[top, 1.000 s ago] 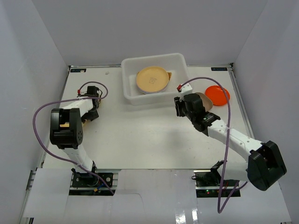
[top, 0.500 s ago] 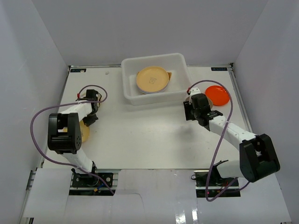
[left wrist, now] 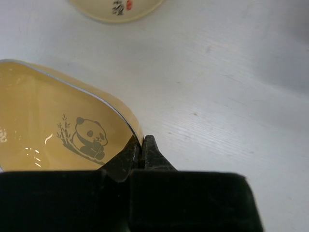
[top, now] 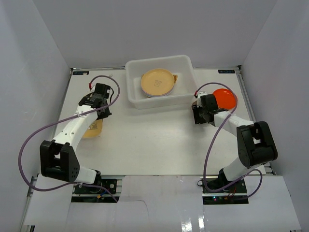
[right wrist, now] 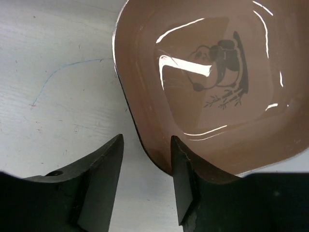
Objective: Place the plates into the plastic bin on the countertop
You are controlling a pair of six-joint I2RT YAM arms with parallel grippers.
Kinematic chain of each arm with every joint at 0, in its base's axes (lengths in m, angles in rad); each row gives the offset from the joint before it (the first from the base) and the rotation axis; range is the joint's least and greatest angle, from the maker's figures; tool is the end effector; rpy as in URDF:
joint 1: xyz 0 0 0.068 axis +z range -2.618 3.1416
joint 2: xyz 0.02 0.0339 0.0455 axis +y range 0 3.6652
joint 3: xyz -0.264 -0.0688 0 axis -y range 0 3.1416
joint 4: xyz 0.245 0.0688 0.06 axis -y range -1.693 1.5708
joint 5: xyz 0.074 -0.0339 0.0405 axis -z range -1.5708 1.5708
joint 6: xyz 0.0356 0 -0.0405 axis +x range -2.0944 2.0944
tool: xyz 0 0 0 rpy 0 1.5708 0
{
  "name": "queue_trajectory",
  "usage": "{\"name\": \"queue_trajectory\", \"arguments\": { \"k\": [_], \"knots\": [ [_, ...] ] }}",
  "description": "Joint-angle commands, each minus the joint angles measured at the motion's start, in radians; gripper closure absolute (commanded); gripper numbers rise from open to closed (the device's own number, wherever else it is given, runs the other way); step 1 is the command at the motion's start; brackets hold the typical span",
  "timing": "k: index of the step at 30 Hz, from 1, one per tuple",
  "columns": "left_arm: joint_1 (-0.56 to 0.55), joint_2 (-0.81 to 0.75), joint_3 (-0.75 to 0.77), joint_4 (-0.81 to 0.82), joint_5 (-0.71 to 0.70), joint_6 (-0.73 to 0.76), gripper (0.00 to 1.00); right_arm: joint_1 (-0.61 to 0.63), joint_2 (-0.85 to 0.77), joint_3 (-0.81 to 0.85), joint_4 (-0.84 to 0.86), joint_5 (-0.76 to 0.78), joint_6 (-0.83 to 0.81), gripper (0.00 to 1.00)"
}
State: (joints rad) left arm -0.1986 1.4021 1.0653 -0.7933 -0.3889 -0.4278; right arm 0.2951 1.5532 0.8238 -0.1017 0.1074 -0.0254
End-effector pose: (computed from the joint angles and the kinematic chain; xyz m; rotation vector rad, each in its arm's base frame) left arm 0.2697 -0.0405 0.2527 -0.4098 2.5605 0.3066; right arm 0.2994 0.0870 0.1781 -0.3329 2.3724 -0.0027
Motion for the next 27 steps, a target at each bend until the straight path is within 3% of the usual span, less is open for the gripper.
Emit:
{"name": "queue_trajectory", "arguments": {
  "k": [1, 5, 7, 11, 19, 27],
  "knots": [
    [-0.082, -0.046, 0.189, -0.087, 0.010, -0.025, 1.00, 0.001, 0.010, 0.043, 0.042, -0.037, -0.019, 0.51],
    [-0.214, 0.007, 0.430, -0.168, -0.014, -0.038, 1.00, 0.003, -0.018, 0.026, 0.065, -0.090, -0.004, 0.69],
    [-0.258, 0.072, 0.580, -0.191, -0.033, -0.042, 1.00, 0.006, -0.021, 0.017, 0.065, -0.083, -0.001, 0.69],
    [-0.363, 0.219, 0.804, -0.228, -0.077, -0.016, 1.00, 0.024, -0.007, 0.023, 0.033, -0.090, 0.019, 0.87],
    [-0.427, 0.562, 1.235, -0.209, -0.076, 0.035, 1.00, 0.119, -0.152, -0.099, 0.056, -0.098, 0.123, 0.92],
    [-0.455, 0.735, 1.312, -0.018, -0.032, 0.104, 1.00, 0.193, -0.386, -0.161, -0.012, -0.063, 0.182, 0.92]
  ]
}}
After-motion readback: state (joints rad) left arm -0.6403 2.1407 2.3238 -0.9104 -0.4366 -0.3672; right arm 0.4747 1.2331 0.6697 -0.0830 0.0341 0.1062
